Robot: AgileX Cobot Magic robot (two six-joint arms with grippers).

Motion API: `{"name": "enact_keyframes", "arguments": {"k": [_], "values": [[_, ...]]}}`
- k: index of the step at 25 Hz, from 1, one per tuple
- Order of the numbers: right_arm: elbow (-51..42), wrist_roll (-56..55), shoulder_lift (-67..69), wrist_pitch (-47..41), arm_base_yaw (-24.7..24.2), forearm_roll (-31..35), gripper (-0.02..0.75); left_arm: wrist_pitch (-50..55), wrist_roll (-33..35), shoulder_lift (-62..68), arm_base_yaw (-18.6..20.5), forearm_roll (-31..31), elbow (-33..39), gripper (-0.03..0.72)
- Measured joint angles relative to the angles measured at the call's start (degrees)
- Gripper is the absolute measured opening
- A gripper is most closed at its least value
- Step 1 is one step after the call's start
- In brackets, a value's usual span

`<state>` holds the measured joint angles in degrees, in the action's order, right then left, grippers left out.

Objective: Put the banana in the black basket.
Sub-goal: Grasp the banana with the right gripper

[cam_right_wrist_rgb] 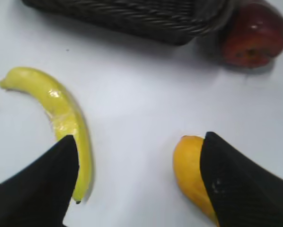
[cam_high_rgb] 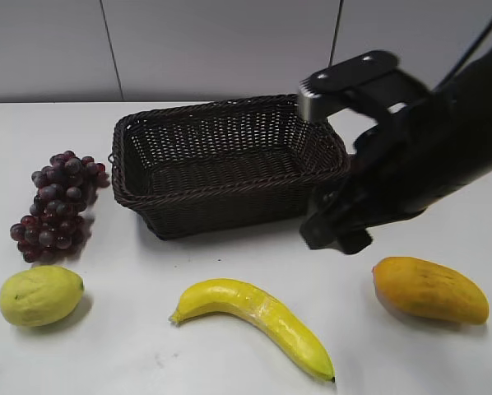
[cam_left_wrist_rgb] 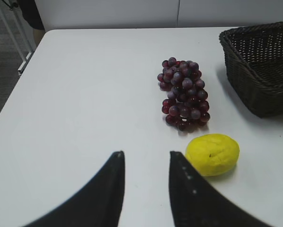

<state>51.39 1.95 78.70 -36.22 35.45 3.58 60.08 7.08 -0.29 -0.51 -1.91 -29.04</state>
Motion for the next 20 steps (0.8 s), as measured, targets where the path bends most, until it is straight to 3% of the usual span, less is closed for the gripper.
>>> {"name": "enact_keyframes", "arguments": {"k": [10,20], "values": [[9.5,3.0,19.6,-2.6,10.6,-1.9,0.631,0.0,0.0,0.0,0.0,0.0,0.0,0.235],[13.7,3.2,32.4,-2.5,12.9,-5.3,0.629,0.0,0.0,0.0,0.0,0.0,0.0,0.235]]}}
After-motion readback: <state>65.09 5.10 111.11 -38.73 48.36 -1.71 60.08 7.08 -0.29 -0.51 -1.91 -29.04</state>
